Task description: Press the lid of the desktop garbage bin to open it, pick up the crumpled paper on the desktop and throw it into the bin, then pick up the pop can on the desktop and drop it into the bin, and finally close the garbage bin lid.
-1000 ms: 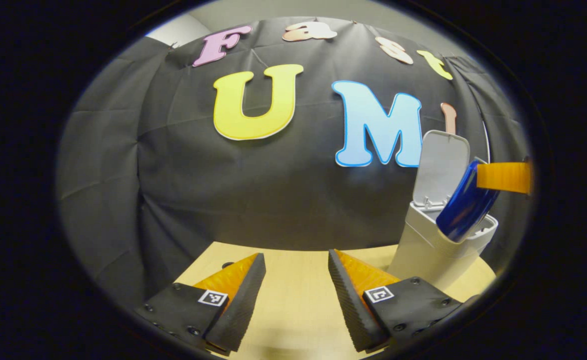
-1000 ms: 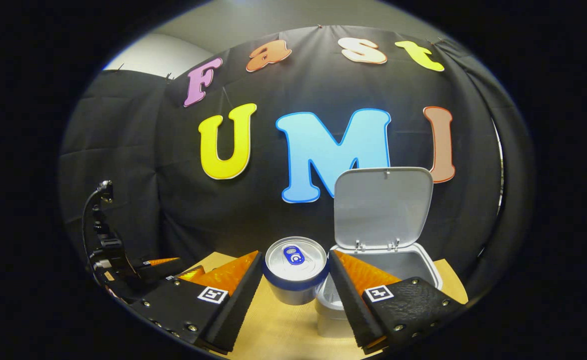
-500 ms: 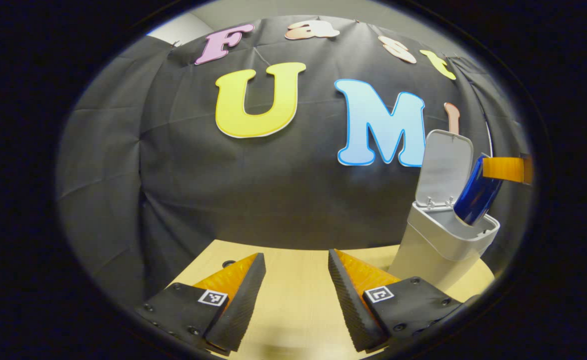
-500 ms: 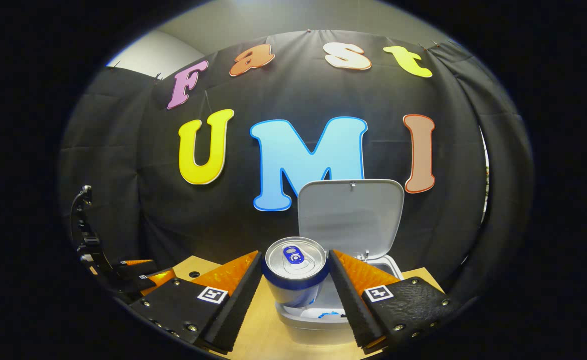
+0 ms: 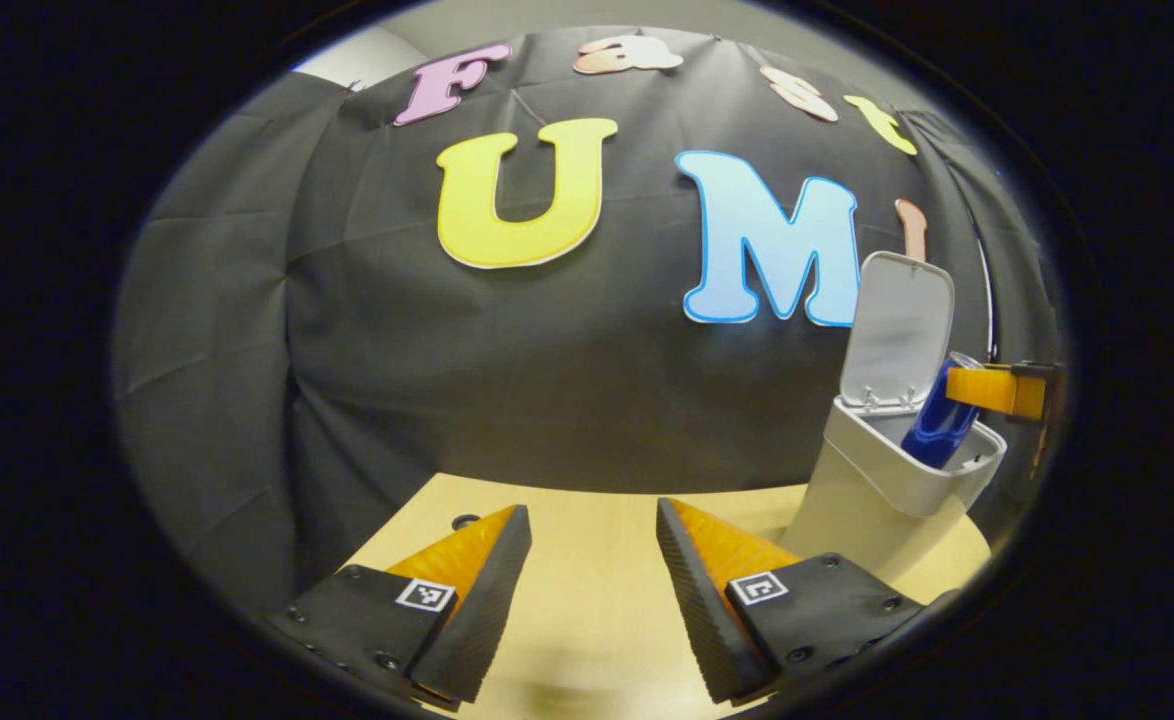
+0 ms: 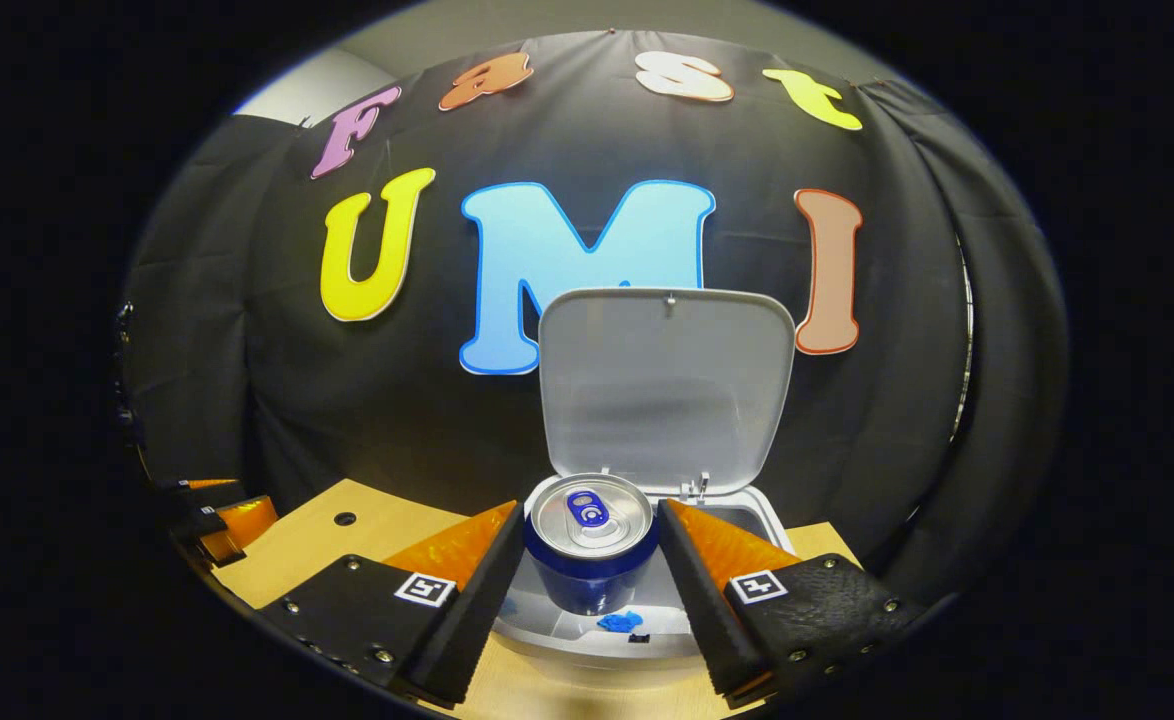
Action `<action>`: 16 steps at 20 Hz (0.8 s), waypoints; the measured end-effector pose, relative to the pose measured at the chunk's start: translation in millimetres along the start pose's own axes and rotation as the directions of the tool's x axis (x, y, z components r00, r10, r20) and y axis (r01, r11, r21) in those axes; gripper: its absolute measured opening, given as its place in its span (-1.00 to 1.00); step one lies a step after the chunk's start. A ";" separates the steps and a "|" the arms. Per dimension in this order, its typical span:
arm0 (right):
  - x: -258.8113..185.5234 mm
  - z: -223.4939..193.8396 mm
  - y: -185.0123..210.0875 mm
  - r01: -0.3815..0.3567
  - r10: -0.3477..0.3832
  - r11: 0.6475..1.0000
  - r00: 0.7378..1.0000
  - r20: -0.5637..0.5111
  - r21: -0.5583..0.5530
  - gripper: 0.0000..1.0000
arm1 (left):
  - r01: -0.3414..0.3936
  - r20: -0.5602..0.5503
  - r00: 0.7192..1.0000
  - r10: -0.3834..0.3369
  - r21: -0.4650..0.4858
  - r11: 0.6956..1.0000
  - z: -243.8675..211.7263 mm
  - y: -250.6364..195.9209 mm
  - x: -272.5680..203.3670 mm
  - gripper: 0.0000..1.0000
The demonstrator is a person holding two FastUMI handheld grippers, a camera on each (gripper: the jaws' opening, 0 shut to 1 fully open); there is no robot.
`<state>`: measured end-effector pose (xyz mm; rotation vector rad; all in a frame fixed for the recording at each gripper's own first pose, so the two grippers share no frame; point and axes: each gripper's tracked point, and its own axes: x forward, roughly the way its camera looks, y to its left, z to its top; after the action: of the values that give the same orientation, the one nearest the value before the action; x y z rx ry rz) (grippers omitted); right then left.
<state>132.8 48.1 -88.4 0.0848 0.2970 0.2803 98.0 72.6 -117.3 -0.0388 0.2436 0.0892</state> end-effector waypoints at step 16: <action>56.7 -67.7 -25.8 0.086 -0.073 0.995 0.976 -0.207 0.054 0.69 | -0.021 -0.051 0.998 0.022 0.023 1.000 -19.0 2.7 28.5 0.62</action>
<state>171.2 42.3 -171.7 0.1059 0.5129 0.1998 120.7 76.8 -142.7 -0.0165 0.2963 0.1072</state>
